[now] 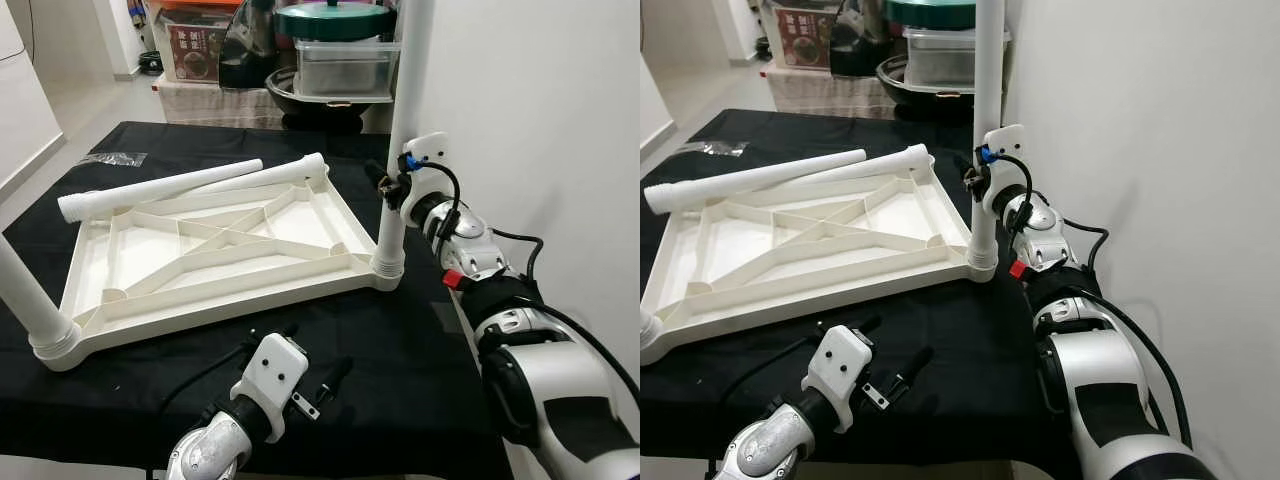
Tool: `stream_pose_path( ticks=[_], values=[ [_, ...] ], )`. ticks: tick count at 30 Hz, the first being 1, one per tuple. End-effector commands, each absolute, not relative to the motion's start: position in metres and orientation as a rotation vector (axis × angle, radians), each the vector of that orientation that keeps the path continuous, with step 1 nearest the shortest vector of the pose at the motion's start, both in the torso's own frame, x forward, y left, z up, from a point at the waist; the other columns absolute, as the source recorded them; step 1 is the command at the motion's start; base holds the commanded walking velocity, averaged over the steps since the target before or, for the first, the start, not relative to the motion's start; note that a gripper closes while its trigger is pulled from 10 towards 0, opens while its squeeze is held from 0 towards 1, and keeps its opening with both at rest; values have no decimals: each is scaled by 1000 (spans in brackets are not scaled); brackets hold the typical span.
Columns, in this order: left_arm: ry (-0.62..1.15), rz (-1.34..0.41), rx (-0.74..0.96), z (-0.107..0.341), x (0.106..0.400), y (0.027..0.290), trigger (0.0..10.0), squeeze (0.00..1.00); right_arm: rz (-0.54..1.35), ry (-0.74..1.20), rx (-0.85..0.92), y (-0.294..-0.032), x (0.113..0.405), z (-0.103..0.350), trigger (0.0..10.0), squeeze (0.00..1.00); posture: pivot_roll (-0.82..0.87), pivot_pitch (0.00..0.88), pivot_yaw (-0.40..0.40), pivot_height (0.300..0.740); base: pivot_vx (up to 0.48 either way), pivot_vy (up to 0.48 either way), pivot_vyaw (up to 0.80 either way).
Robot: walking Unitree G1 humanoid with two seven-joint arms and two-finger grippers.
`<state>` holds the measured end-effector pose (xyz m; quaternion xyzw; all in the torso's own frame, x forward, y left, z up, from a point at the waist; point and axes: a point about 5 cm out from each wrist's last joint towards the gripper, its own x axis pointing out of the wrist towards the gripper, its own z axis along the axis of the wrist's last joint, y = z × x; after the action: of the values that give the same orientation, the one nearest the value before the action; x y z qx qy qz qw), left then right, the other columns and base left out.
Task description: Building children table
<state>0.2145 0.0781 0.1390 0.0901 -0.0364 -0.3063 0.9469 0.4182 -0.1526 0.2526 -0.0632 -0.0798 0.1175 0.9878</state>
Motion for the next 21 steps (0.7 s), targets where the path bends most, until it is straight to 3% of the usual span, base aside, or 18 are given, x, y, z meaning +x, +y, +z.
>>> stream_pose_path(
  ticks=[1, 6, 8, 21],
  values=[
    [-59, -626, 182, 135, 215, 77, 10000, 0, 125, -23, -144, -166, 418, 223, 0, 0, 58, 103, -56, 740, 0, 0, 0],
    [-60, -625, 181, 135, 215, 77, 10000, 0, 71, -12, -127, -170, 418, 221, 0, 0, 60, 103, -59, 740, 0, 0, 0],
    [-59, -626, 178, 135, 215, 76, 10000, 0, -83, -1, -109, -183, 417, 218, 0, 0, 58, 107, -58, 740, 0, 0, 0],
    [-56, -629, 180, 134, 216, 77, 10000, 0, -420, 34, -81, -200, 408, 203, 0, 0, 60, 106, -56, 740, 0, 0, 0]
  ],
)
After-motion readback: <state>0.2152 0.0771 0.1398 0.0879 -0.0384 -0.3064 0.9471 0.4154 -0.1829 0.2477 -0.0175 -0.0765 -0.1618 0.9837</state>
